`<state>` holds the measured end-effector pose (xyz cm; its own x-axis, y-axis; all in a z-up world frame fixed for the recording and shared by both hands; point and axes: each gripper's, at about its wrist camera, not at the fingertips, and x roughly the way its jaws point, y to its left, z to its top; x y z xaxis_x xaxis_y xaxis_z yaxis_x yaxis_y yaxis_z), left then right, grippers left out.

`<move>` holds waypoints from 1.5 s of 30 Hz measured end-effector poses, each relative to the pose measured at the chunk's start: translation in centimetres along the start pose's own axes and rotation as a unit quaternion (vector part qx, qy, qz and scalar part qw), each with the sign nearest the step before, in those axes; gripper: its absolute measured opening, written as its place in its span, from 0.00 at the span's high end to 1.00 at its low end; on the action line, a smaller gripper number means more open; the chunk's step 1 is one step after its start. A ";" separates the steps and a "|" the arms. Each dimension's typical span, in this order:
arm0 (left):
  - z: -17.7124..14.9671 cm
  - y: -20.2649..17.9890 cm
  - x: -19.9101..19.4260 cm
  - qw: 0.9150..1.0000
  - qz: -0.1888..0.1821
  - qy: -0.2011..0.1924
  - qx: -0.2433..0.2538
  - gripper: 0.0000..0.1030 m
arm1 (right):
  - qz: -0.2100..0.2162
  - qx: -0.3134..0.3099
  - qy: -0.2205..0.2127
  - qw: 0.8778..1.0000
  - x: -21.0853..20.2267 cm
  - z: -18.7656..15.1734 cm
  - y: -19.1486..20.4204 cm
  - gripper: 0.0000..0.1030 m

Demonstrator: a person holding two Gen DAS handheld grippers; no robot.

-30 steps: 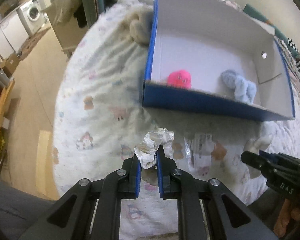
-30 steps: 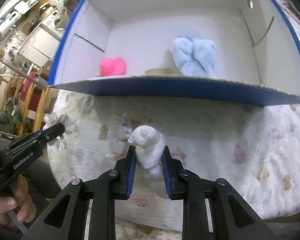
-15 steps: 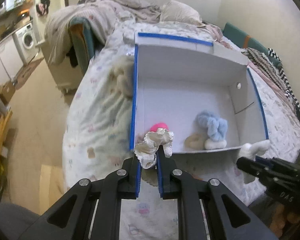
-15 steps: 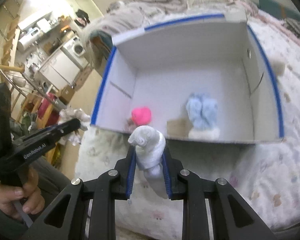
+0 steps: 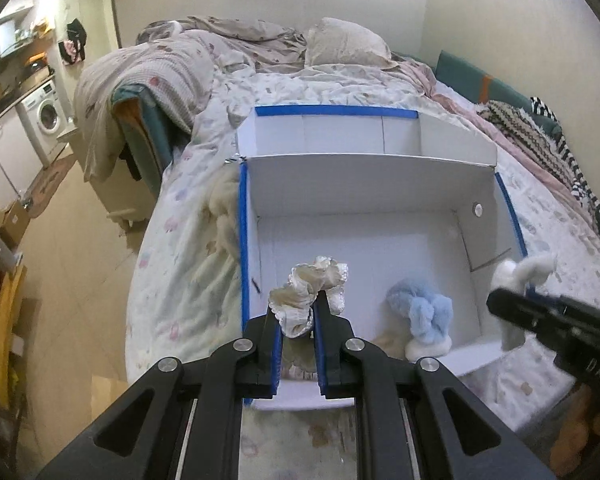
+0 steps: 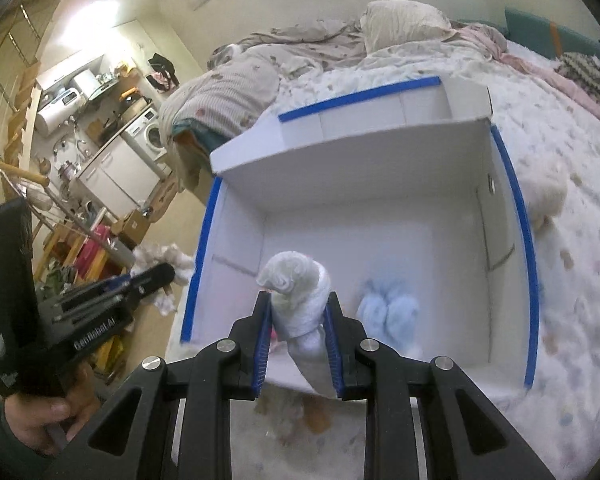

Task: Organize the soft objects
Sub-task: 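Carry the lace item and white sock into the box, lowering them beside the duck and plush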

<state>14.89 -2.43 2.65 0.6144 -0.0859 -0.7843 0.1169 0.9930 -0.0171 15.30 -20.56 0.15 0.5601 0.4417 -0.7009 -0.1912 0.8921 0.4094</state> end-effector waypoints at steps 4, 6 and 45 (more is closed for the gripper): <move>0.6 -0.5 2.7 1.000 0.002 0.008 0.001 0.88 | -0.011 -0.008 -0.008 1.000 1.4 1.3 -0.9 0.74; 0.6 -0.8 4.2 1.000 -0.004 0.010 -0.004 0.88 | -0.013 -0.003 -0.007 1.000 2.3 1.1 -1.4 0.74; -2.1 -2.9 11.8 0.994 -0.046 0.093 0.017 0.87 | -0.018 0.066 0.103 0.992 10.0 -0.8 -4.5 0.73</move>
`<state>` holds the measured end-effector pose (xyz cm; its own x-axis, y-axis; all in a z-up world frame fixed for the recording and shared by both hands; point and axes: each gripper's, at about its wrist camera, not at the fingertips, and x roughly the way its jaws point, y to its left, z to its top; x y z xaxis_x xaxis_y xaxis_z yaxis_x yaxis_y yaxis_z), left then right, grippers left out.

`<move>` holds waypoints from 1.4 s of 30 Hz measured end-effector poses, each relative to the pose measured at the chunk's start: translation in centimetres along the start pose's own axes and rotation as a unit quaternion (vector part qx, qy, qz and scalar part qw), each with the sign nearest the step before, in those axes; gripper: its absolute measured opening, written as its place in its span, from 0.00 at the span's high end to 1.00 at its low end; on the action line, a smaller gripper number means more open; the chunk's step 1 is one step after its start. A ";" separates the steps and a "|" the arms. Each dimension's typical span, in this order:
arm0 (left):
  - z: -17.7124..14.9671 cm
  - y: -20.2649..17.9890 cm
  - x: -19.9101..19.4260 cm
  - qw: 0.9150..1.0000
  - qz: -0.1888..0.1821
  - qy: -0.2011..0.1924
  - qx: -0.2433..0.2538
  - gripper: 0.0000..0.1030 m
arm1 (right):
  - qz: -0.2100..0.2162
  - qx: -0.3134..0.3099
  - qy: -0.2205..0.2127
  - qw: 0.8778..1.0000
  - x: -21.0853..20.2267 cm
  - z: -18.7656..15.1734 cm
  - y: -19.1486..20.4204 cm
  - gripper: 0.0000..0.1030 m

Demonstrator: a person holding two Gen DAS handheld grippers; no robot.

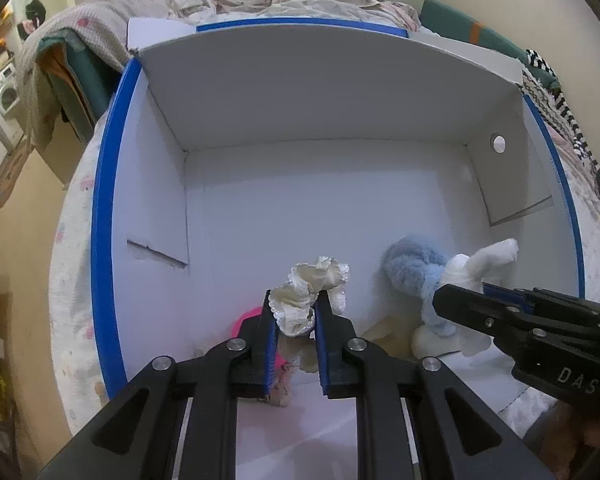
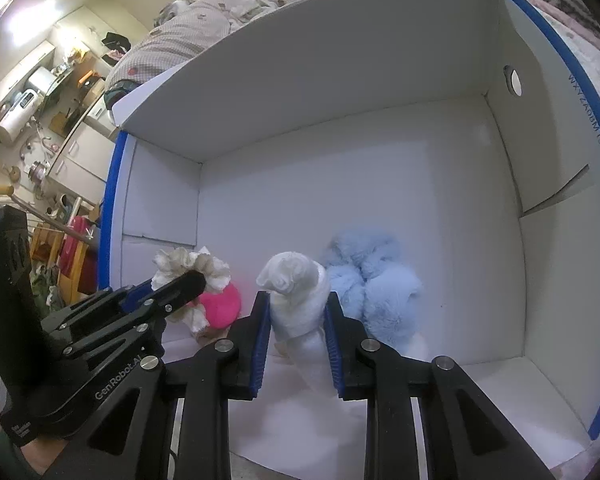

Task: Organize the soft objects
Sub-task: 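Carry the lace item and white sock into the box, lowering them beside the duck and plush, then open both tools and withdraw them from the box, then grasp the clear barcode bag with the left tool while the right tool grasps the orange foam piece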

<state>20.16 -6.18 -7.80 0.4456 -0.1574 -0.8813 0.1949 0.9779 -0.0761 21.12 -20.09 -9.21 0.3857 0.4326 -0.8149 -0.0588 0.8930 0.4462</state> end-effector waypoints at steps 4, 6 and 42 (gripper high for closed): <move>0.0 -0.2 -0.3 1.000 0.005 -0.002 0.000 0.80 | -0.007 -0.006 -0.005 1.000 -0.1 -0.1 0.3 0.67; 0.0 -0.1 -0.8 1.000 0.015 -0.013 0.003 0.80 | -0.007 -0.002 -0.010 1.000 -0.3 -0.2 0.1 0.43; -6.2 4.6 -10.5 0.994 0.048 -0.084 -0.058 0.33 | -0.050 -0.042 -0.067 0.996 -5.6 -4.9 1.6 0.24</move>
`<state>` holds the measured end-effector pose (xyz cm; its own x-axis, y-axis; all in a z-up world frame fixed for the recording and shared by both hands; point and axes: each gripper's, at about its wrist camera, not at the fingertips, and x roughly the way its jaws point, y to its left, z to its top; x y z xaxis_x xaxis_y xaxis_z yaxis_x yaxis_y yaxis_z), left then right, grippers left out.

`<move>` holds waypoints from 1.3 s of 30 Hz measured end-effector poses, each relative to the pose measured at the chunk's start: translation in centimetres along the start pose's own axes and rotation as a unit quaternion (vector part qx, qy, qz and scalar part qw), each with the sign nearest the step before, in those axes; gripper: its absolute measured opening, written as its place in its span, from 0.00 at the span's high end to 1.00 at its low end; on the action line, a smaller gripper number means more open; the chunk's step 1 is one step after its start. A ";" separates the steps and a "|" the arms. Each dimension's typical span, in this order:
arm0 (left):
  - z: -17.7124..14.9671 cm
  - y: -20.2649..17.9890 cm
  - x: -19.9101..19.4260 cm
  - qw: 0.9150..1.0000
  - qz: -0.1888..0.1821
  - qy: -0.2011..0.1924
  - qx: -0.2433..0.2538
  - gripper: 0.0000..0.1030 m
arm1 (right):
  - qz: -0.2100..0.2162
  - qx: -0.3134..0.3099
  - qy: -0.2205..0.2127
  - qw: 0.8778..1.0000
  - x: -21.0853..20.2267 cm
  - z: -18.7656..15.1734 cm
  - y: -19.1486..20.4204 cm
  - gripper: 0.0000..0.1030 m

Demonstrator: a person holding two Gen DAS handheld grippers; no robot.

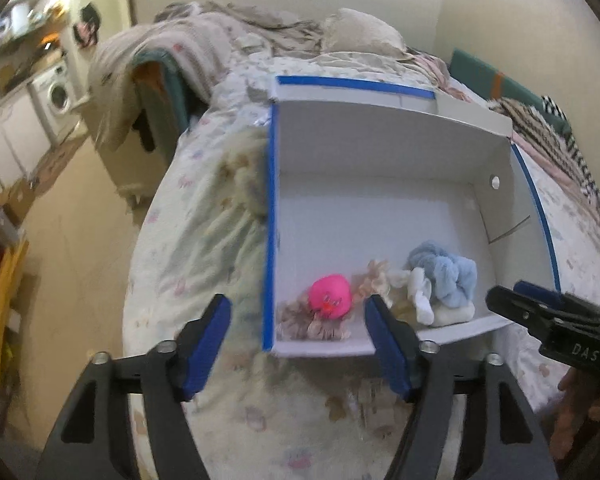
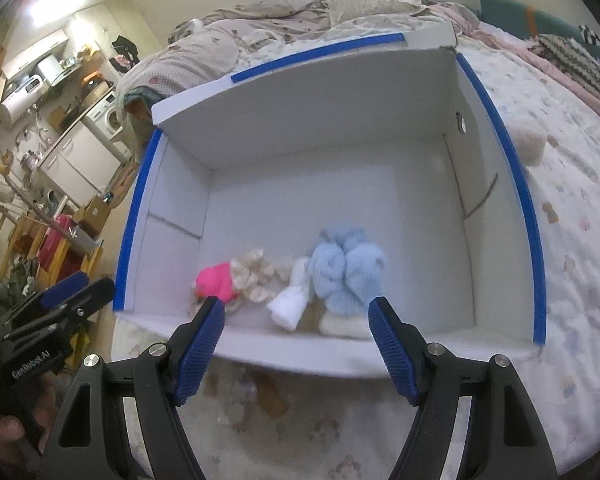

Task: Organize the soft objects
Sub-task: 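Grasp the clear barcode bag with the left tool while the right tool grasps the orange foam piece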

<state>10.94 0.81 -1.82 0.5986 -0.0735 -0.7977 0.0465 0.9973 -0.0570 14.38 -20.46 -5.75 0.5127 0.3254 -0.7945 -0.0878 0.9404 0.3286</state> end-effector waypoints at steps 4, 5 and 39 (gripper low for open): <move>-0.8 0.7 -0.4 1.000 0.008 0.006 -0.007 0.33 | 0.004 0.009 0.001 1.000 -0.8 -1.3 0.1 0.24; -0.9 0.8 -0.5 1.000 0.011 0.006 -0.007 0.33 | 0.002 0.006 -0.001 1.000 -1.1 -1.6 0.4 0.24; -4.2 0.6 5.4 0.990 -0.010 0.136 -0.028 0.33 | -0.020 -0.128 0.209 0.969 9.7 -6.8 5.3 0.93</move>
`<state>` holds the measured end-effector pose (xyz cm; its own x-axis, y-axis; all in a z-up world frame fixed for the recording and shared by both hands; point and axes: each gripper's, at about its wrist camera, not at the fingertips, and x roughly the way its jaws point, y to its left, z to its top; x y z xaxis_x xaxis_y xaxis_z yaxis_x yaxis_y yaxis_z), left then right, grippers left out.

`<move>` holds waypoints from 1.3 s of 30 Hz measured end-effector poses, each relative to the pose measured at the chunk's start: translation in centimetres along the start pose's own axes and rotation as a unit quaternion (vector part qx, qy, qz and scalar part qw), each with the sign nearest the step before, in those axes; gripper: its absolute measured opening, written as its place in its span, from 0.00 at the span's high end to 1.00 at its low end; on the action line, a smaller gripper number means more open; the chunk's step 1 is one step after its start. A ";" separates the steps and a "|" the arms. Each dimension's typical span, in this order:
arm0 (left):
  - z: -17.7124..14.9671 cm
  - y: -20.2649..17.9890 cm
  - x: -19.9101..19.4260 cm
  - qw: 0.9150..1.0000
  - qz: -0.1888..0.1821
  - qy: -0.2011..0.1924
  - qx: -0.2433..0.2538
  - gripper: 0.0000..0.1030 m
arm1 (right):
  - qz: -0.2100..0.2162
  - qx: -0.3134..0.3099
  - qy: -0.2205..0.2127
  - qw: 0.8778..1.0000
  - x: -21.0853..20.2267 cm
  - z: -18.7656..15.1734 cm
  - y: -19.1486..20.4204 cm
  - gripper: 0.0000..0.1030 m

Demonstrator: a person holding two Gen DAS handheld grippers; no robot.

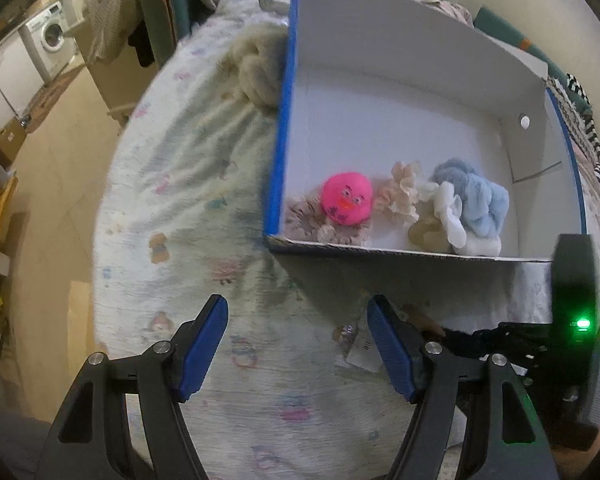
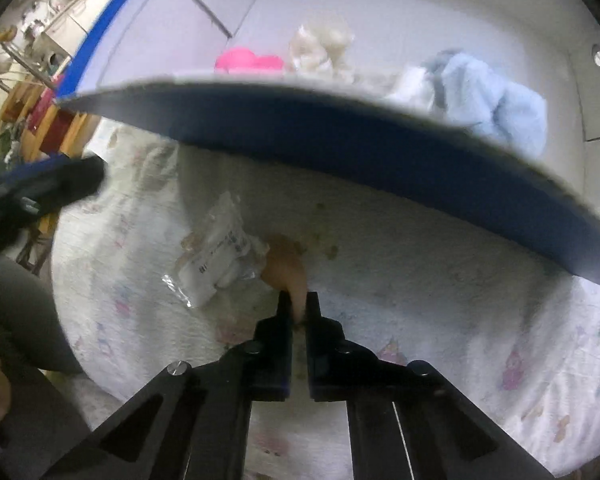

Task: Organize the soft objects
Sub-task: 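Grasp the clear barcode bag with the left tool while the right tool grasps the orange foam piece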

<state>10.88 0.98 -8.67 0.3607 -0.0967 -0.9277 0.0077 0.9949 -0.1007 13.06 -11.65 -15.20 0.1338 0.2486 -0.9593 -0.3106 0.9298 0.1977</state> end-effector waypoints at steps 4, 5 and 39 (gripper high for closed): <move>-0.1 -1.3 1.9 1.000 -0.006 0.025 0.014 0.33 | 0.001 0.034 -0.028 0.999 -1.9 -0.5 -1.8 0.93; -0.2 -1.7 2.3 0.999 -0.009 0.032 0.018 0.33 | 0.000 0.046 -0.035 0.998 -2.5 -0.8 -2.5 0.93; -1.9 -4.0 5.4 0.994 0.001 0.078 0.079 0.69 | 0.016 0.084 -0.050 0.995 -4.4 -2.8 -5.2 0.93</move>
<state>11.03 -3.58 -13.95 0.2128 -0.0849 -0.9734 0.1568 0.9863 -0.0518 11.40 -18.33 -12.58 0.2226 0.2977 -0.9283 -0.1564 0.9508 0.2674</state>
